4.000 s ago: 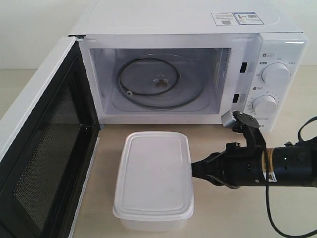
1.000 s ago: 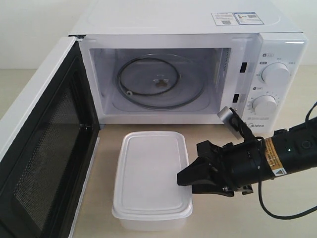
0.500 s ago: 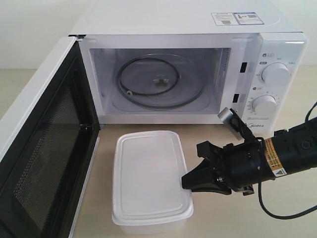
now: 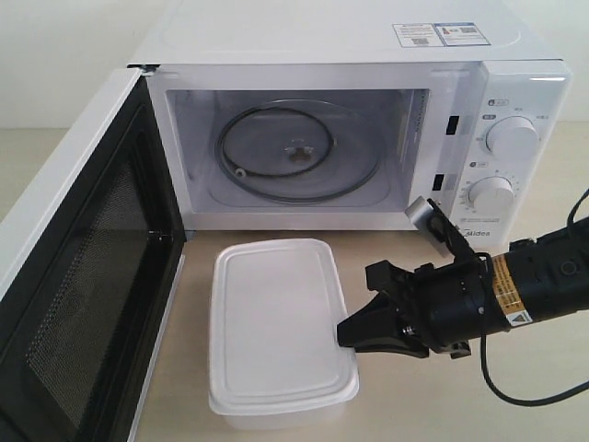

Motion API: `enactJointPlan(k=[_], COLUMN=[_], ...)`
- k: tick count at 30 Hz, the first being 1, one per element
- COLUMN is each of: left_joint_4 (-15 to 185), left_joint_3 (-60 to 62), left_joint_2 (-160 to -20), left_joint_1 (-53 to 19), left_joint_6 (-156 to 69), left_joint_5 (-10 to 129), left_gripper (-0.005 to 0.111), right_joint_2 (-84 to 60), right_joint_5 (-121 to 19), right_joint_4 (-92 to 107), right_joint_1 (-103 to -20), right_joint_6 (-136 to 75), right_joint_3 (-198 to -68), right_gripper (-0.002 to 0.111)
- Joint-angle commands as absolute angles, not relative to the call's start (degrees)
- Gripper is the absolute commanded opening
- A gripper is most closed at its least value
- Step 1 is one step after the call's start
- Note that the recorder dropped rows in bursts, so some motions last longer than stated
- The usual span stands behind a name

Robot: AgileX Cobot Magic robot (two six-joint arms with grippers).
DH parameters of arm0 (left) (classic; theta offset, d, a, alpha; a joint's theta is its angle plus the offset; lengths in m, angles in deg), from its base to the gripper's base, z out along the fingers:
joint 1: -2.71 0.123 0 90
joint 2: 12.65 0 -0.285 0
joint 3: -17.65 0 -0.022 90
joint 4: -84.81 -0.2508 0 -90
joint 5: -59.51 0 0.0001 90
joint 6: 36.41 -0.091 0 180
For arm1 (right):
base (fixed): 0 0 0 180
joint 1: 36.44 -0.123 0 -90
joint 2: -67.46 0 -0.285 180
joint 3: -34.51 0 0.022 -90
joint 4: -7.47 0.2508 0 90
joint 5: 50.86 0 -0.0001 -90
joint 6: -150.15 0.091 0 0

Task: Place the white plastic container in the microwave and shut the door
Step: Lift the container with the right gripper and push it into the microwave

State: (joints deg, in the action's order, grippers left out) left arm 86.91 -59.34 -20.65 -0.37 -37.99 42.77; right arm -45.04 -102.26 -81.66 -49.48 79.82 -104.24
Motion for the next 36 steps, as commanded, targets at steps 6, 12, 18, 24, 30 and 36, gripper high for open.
enactJointPlan(k=[6,12,18,24,30,36], left_joint_4=[87.0,87.0,87.0,87.0,87.0,87.0], left_joint_3=[-59.6,-59.6,-59.6,-59.6,-59.6,-59.6], left_joint_2=[-20.4,-20.4,-20.4,-20.4,-20.4,-20.4], left_joint_1=[-0.2,-0.2,-0.2,-0.2,-0.2,-0.2], left_joint_6=[-37.5,-37.5,-37.5,-37.5,-37.5,-37.5], left_joint_5=[42.8,42.8,42.8,42.8,42.8,42.8], left_gripper=[0.004,0.004,0.004,0.004,0.004,0.004], right_joint_2=[-38.2,-37.5,-37.5,-37.5,-37.5,-37.5], right_joint_5=[-101.6,-102.0,-102.0,-102.0,-102.0,-102.0], right_joint_4=[-78.9,-76.4,-75.0,-74.6,-74.2,-74.2], right_joint_1=[-49.6,-49.6,-49.6,-49.6,-49.6,-49.6], right_joint_6=[79.1,79.1,79.1,79.2,79.1,79.1], right_joint_3=[-104.4,-104.4,-104.4,-104.3,-104.3,-104.3], right_gripper=[0.000,0.000,0.000,0.000,0.000,0.000])
